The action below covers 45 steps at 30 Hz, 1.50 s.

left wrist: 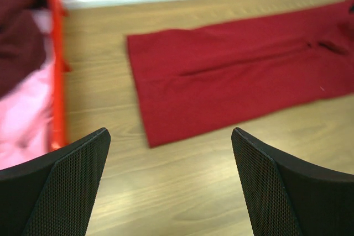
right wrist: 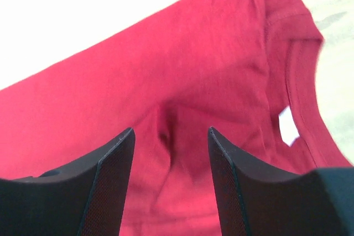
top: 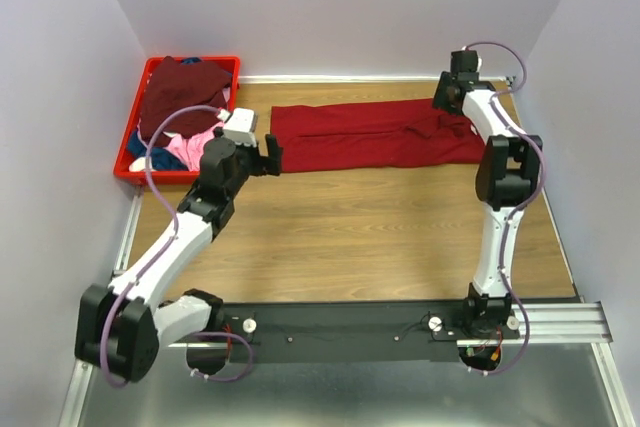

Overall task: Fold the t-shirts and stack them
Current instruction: Fold the tshirt

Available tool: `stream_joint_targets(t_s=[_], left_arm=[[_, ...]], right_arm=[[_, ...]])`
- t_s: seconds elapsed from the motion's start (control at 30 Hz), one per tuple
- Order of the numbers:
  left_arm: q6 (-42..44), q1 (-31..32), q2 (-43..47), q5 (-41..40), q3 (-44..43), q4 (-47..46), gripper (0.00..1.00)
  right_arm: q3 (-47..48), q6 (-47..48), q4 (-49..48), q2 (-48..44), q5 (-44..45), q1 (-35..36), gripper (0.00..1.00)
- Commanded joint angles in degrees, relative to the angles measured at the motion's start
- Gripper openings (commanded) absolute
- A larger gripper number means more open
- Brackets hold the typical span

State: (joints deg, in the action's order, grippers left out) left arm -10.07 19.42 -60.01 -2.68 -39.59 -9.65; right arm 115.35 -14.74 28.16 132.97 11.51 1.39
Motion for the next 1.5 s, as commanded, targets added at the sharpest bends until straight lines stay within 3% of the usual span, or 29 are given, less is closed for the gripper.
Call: stream_joint_targets(t_s=[0.0, 0.27, 0.53, 0.63, 0.93, 1.3, 1.43, 1.47], left_arm=[[-3.8, 0.8, -6.2, 10.1, -5.2, 4.4, 0.98], [-7.5, 1.0, -27.8, 16.4, -23.3, 9.6, 0.98], [-4.6, 0.9, -47.7, 21.2, -38.1, 21.7, 0.96], [-3.2, 0.8, -50.9, 19.5, -40.2, 23.8, 0.96], [-0.2, 0.5, -60.0, 10.8, -47.3, 34.3, 0.93], [0.4, -1.0, -59.6, 6.3, -44.9, 36.8, 0.93], [0.7, -1.1, -59.3, 5.9, -44.3, 37.2, 0.93], [0.7, -1.4, -59.2, 5.7, -43.8, 37.3, 0.93]], right_arm=[[-6.7, -2.8, -0.8, -9.7, -2.4, -1.1, 0.63], [-35.2, -17.5, -14.2, -27.1, -20.7, -15.3, 0.62], [-55.4, -29.4, -32.7, -30.1, -35.0, -28.1, 0.63], [-57.2, -31.4, -37.6, -28.0, -38.8, -29.3, 0.63], [-58.0, -33.9, -40.9, -24.1, -39.8, -29.7, 0.62], [-60.0, -34.9, -40.6, -21.0, -38.4, -29.9, 0.59], [-60.2, -34.7, -39.8, -19.9, -37.1, -30.3, 0.54], [-60.2, -34.5, -39.2, -19.8, -37.2, -30.5, 0.47]])
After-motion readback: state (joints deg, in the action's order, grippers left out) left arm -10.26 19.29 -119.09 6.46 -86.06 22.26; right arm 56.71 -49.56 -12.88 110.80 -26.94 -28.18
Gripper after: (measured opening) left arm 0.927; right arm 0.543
